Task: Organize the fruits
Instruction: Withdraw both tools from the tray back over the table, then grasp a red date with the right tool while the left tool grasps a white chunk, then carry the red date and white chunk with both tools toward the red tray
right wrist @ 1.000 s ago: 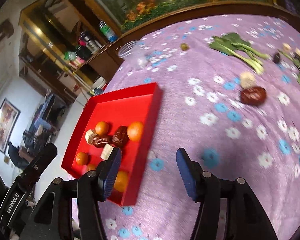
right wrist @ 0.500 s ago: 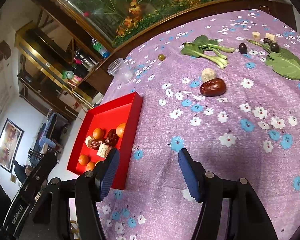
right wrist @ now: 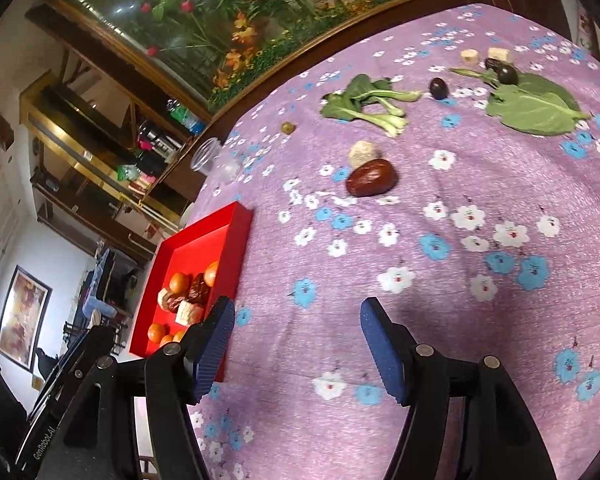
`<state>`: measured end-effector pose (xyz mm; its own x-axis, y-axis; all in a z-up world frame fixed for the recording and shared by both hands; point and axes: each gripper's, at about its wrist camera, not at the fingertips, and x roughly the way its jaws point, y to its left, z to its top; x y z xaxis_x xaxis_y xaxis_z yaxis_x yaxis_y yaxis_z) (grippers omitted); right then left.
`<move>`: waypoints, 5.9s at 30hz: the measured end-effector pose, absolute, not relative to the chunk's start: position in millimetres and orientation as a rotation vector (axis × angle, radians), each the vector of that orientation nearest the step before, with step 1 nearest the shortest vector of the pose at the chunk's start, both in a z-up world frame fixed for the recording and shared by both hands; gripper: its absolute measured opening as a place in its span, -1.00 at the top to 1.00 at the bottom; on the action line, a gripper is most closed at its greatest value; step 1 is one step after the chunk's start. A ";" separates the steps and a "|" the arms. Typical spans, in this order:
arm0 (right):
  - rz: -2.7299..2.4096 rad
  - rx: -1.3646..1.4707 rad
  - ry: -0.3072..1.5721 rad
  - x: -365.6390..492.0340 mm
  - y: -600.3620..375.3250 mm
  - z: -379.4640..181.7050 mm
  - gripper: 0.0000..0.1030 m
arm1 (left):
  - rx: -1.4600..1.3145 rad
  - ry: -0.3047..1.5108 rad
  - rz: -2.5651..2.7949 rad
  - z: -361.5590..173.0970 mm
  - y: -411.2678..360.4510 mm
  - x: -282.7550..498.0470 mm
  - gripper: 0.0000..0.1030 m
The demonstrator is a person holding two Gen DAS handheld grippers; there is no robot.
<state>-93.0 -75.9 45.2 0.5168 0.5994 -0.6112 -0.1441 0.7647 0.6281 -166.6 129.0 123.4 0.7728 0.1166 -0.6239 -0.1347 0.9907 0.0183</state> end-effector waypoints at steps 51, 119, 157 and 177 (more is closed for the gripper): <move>0.332 0.211 0.975 34.2 -58.4 11.1 0.12 | -0.068 0.836 0.053 63.7 120.9 -99.5 -0.55; 0.466 0.214 0.926 33.3 -89.6 4.6 0.28 | -0.071 0.969 -0.287 9.9 23.6 89.2 0.34; 0.508 0.218 0.875 29.4 -83.4 22.8 0.24 | -0.302 0.844 -0.188 46.7 112.5 -41.6 0.40; 0.483 0.098 0.954 7.5 -61.6 24.9 0.79 | -0.319 0.767 -0.176 64.6 137.7 -92.7 0.39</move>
<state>7.5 -61.6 24.9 0.4809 0.4377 -0.7597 -0.3532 0.8898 0.2890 -92.7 137.7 64.6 0.7086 -0.2707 -0.6516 0.0402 0.9375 -0.3458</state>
